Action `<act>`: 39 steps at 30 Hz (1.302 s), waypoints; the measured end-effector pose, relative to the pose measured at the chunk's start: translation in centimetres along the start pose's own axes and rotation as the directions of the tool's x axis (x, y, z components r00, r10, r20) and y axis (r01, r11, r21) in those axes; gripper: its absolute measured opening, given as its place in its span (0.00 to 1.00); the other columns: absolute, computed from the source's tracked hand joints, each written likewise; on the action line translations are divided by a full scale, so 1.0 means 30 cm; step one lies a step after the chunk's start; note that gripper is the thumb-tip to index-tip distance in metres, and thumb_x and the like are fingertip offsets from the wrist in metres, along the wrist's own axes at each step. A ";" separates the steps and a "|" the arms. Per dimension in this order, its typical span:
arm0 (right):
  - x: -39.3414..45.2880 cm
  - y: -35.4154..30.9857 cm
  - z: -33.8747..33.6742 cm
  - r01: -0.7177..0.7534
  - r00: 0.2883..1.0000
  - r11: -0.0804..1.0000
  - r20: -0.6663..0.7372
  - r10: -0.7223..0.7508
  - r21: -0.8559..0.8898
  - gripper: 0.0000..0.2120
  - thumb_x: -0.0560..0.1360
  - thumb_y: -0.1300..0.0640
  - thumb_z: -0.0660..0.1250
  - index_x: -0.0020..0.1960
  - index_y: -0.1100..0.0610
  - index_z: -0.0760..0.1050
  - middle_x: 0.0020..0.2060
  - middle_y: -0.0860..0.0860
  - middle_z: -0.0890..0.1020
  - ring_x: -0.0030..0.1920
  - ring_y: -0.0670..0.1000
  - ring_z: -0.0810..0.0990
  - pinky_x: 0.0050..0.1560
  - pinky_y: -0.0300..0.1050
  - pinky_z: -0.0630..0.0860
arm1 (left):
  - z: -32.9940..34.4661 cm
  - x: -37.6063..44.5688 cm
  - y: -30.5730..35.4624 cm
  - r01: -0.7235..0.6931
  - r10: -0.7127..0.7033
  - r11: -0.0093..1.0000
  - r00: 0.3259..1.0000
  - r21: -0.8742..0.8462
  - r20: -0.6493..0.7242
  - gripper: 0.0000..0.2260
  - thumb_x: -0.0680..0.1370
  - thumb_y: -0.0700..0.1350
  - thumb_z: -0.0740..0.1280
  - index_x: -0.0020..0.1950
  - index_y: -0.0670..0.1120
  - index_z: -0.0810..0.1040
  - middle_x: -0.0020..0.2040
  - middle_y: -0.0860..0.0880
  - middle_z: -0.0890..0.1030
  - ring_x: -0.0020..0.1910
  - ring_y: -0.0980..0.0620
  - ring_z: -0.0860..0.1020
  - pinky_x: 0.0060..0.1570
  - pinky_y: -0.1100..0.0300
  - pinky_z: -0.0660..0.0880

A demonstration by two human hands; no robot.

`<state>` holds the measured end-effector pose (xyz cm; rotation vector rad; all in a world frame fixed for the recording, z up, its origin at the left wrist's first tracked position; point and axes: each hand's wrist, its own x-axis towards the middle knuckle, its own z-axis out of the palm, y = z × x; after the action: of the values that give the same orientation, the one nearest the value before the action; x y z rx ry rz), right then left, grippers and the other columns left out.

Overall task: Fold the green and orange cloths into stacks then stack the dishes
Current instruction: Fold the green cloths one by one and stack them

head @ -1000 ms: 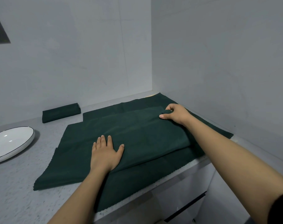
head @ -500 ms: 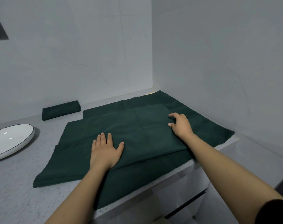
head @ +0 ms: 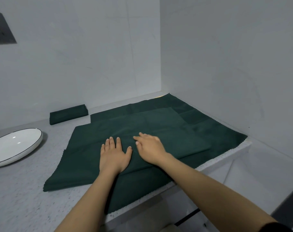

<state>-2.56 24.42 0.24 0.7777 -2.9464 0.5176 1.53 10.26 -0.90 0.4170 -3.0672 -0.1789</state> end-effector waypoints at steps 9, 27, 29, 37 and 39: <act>-0.060 0.263 -0.059 -0.310 0.945 0.938 0.057 0.322 -0.154 0.26 0.80 0.40 0.41 0.77 0.44 0.46 0.77 0.47 0.47 0.77 0.50 0.44 0.75 0.52 0.41 | 0.004 0.006 -0.011 -0.003 0.003 1.000 1.000 0.004 0.007 0.31 0.81 0.60 0.44 0.79 0.45 0.44 0.78 0.43 0.44 0.77 0.47 0.43 0.75 0.53 0.41; 0.017 -0.034 -0.017 -0.041 0.997 0.997 0.072 0.036 0.070 0.23 0.83 0.52 0.45 0.77 0.52 0.52 0.77 0.51 0.51 0.77 0.50 0.49 0.75 0.48 0.43 | 0.005 -0.010 0.013 -0.021 0.021 1.000 0.999 -0.012 0.037 0.30 0.81 0.59 0.43 0.78 0.44 0.43 0.78 0.42 0.43 0.77 0.46 0.42 0.75 0.51 0.41; 0.032 -0.042 0.025 -0.066 0.993 0.998 0.095 0.066 -0.003 0.23 0.83 0.50 0.43 0.77 0.51 0.51 0.77 0.50 0.51 0.77 0.49 0.47 0.75 0.48 0.42 | 0.000 -0.004 0.002 -0.016 0.016 1.000 0.999 -0.020 0.033 0.30 0.81 0.58 0.43 0.78 0.44 0.43 0.78 0.42 0.43 0.77 0.46 0.42 0.75 0.50 0.41; 0.042 -0.040 0.048 -0.081 0.992 0.991 0.085 0.090 -0.110 0.24 0.82 0.48 0.42 0.77 0.48 0.50 0.77 0.47 0.51 0.77 0.48 0.46 0.75 0.48 0.42 | -0.021 0.011 -0.151 -0.128 0.131 0.991 0.990 -0.042 0.055 0.25 0.81 0.59 0.44 0.78 0.57 0.46 0.79 0.53 0.44 0.77 0.52 0.43 0.75 0.49 0.41; 0.044 -0.030 0.046 -0.085 0.993 0.991 0.075 0.094 -0.107 0.24 0.82 0.47 0.43 0.77 0.48 0.50 0.77 0.47 0.51 0.77 0.48 0.46 0.75 0.47 0.42 | -0.031 0.013 -0.221 -0.140 0.142 0.989 0.988 -0.042 0.051 0.24 0.81 0.60 0.45 0.77 0.60 0.47 0.79 0.55 0.45 0.77 0.53 0.43 0.75 0.49 0.41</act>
<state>-3.22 22.59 -0.61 0.6734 -3.0649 0.3427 2.96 3.71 -0.78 0.1945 -3.1249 -0.2465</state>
